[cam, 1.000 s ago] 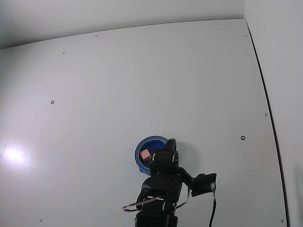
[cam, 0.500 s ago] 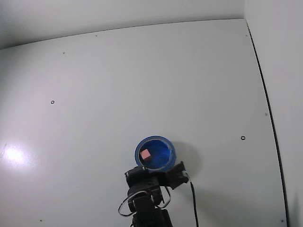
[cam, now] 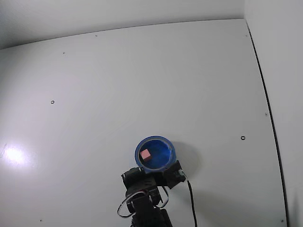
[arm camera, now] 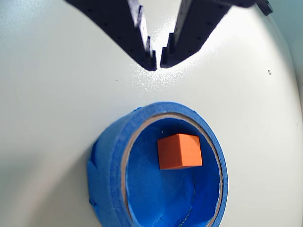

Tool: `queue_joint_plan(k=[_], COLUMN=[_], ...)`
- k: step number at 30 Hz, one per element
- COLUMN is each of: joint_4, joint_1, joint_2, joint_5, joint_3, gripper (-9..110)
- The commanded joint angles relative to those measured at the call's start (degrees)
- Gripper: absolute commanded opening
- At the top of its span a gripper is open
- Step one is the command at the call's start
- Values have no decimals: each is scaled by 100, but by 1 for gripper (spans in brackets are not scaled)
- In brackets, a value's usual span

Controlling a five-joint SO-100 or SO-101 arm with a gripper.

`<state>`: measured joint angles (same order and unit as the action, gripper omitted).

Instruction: Grasp a block and put it in the bin.

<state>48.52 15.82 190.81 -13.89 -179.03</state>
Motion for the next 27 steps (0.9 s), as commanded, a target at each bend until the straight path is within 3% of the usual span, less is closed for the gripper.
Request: queue_joint_plan(k=[1,14,27], joint_4=[35,35,35], joint_1=[-378,-1195,-1213], joint_2=[44,35,35], joint_5=[0,914,738], joint_3=[132,79,141], gripper=[0,0,0])
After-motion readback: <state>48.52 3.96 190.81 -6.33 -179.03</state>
